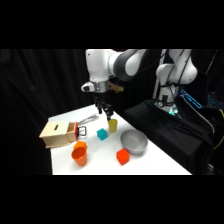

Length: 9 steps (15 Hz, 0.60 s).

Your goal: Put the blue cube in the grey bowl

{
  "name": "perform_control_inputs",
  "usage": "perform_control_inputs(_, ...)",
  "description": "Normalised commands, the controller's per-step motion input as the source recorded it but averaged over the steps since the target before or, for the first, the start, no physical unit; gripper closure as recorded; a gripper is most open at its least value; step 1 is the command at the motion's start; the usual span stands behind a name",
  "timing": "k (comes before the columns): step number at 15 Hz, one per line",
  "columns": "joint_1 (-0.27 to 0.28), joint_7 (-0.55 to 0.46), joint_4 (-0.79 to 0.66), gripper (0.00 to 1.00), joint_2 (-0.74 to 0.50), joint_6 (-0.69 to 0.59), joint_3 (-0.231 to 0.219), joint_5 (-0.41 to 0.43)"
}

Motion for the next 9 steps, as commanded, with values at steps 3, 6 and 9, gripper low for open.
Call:
perform_control_inputs(3,-0.098,-0.3,0.24,0.0,0.27,0.15,-0.023,0.11)
perform_control_inputs(6,-0.107,-0.29,0.25,0.0,0.31,0.17,0.002,0.172)
perform_control_inputs(9,-0.105,-0.24,0.24,0.0,0.3,0.18,0.027,0.148)
